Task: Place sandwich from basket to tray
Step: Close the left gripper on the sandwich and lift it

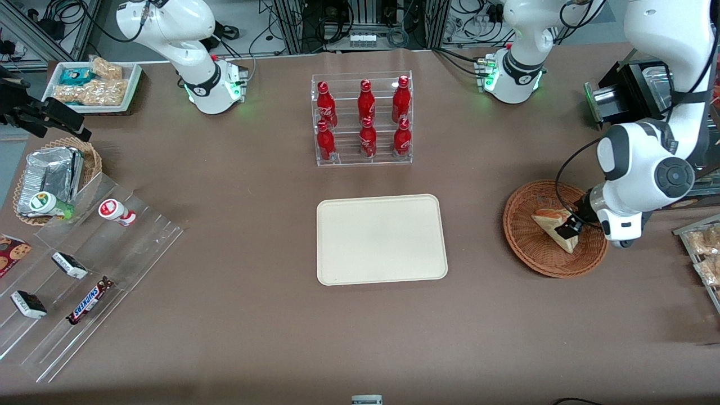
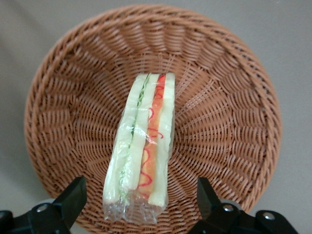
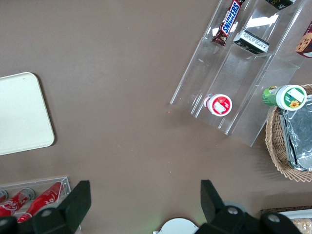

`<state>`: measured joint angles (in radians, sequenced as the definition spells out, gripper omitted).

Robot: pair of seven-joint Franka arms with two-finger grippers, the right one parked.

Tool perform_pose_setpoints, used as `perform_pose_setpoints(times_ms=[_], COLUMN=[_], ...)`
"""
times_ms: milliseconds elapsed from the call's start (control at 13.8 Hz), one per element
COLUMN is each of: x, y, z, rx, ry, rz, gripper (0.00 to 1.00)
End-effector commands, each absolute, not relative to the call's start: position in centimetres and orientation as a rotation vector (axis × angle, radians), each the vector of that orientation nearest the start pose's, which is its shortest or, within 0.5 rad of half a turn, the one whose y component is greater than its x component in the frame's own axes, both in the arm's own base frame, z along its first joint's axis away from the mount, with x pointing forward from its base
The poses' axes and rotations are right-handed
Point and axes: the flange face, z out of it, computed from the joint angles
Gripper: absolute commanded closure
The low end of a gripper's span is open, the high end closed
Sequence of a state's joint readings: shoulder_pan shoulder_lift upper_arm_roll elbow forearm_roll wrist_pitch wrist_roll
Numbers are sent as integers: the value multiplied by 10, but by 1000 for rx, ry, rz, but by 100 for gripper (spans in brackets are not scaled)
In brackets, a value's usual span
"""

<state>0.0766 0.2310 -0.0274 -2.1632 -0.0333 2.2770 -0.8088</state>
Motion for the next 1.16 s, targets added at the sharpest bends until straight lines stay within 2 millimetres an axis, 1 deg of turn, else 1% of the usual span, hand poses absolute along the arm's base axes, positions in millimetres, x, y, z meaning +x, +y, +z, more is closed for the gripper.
perform_pose_setpoints(times_ms=[0, 73, 145, 218, 291, 436, 509, 655, 727, 800, 945, 1018, 1091], x=[533, 532, 533, 535, 539, 551, 559, 576, 583, 586, 592, 591, 590], y=[28, 29, 28, 29, 29, 28, 25, 10, -15, -28, -71, -99, -133], z=[264, 261, 263, 266, 270, 285, 299, 333, 349, 359, 377, 383, 384], rx=[-2799, -2795, -2794, -2796, -2806, -2810, -2810, -2816, -2843, -2856, -2906, -2930, -2968], ry=[-1405, -1406, -1410, -1408, -1399, -1389, -1376, -1334, -1274, -1239, -1165, -1150, -1112], rz=[208, 217, 216, 213, 200, 189, 207, 261, 279, 287, 251, 247, 253], gripper=[0, 4, 44, 81, 89, 91, 91, 91, 91, 92, 92, 92, 92])
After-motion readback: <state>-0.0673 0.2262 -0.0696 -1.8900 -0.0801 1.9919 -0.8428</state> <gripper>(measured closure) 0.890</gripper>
